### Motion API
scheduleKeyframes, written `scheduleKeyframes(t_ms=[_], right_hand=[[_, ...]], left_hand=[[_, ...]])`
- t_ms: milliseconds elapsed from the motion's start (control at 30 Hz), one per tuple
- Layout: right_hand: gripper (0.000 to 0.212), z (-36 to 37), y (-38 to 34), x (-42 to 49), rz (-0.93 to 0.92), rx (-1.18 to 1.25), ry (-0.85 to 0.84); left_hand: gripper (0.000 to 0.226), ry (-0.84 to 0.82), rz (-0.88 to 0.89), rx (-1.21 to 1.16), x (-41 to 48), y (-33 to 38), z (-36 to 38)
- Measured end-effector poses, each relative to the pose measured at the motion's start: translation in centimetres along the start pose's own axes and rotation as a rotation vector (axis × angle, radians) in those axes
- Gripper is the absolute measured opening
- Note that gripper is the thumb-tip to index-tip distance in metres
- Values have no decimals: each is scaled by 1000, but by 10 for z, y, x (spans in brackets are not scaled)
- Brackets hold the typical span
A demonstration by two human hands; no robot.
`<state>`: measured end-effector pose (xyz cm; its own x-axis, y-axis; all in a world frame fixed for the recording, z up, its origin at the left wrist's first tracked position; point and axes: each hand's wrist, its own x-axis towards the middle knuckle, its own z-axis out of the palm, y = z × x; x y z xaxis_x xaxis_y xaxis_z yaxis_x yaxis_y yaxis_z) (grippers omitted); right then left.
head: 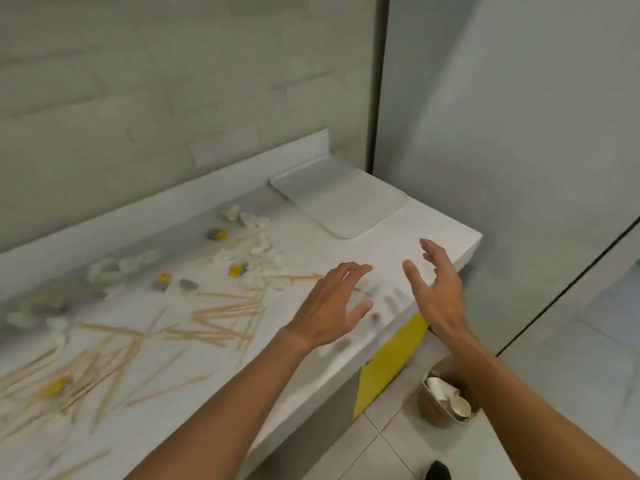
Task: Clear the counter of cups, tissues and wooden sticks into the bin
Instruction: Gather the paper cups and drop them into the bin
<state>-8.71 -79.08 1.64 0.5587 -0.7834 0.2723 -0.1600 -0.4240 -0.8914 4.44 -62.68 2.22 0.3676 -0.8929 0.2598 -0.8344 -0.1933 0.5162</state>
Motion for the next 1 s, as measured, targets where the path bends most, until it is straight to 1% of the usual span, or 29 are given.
scheduleKeyframes(t_ms=[100,233,367,533,667,800,1000], right_hand=[[46,53,-44,-8,-84,45,-117],[47,129,-95,-29,-178,108,-321],[45,202,-139,-56,-273,138,-536],[46,282,-184,-93,-393,158,-784],[49,345,-219,-126,-493,164,-966],[50,399,-250,-157,-592,151,-1124],[55,469,-281,-187,-728,57,-1332]], left_hand=[[58,80,-113,87,-46,-35,-48],[59,177,-313,171,-121,-80,-106],[59,288,-536,243,-205,-112,-149],[58,405,-820,306,-303,-136,-178],[58,499,-1053,316,-372,-139,-191],[57,527,-1237,345,-417,-137,-205],[57,585,-1507,324,-449,-156,-231]])
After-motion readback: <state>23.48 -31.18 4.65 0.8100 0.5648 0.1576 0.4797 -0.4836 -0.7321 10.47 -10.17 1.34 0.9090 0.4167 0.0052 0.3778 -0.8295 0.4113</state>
